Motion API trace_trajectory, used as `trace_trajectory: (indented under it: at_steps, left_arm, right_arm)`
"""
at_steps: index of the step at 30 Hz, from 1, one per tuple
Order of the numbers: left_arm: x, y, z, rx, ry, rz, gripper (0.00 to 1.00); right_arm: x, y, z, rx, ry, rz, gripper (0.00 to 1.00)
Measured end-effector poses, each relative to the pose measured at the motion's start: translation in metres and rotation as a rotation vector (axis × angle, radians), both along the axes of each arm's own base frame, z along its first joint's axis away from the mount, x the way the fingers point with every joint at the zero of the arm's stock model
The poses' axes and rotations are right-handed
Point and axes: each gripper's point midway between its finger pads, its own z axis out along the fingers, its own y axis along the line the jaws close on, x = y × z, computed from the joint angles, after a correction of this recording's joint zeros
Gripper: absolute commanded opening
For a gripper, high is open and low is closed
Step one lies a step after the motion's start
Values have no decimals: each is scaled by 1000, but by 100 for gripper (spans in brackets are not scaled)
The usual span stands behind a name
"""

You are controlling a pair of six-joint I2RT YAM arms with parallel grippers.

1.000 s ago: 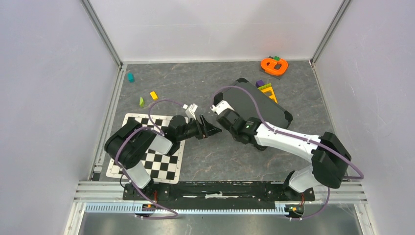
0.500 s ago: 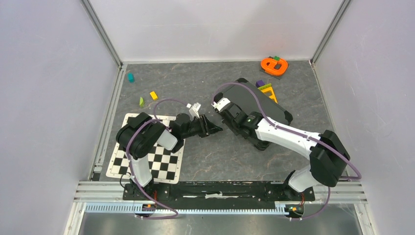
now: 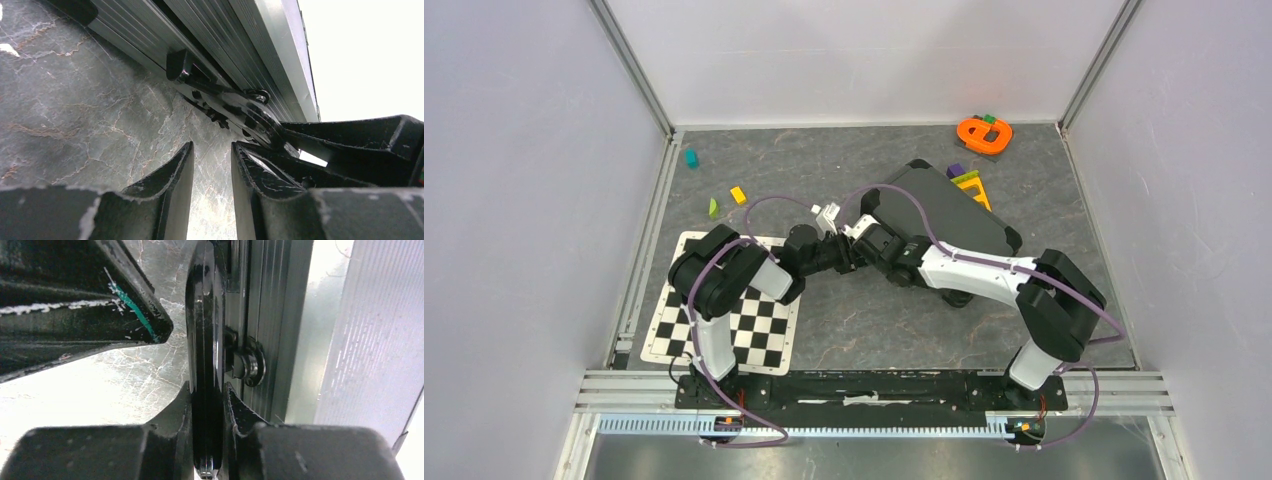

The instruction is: Pack up texas hold em set

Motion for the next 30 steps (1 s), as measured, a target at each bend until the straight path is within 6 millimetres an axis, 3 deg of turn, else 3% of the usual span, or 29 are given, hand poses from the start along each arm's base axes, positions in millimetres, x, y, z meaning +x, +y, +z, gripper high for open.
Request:
trace_trajectory:
  at_steps: [7, 12, 18, 30]
  left_arm:
    - [-3, 1, -5, 13, 19, -7, 39]
    - [-9, 3, -7, 9, 17, -15, 46]
    - [-13, 1, 0, -33, -35, -42, 61]
    - [-24, -5, 1, -29, -100, -74, 69]
  right_arm:
    - [5, -1, 7, 7, -11, 1, 0]
    - [6, -1, 11, 160, 99, 2, 0]
    - [5, -1, 13, 295, 201, 3, 0]
    - [11, -6, 42, 454, 258, 5, 0]
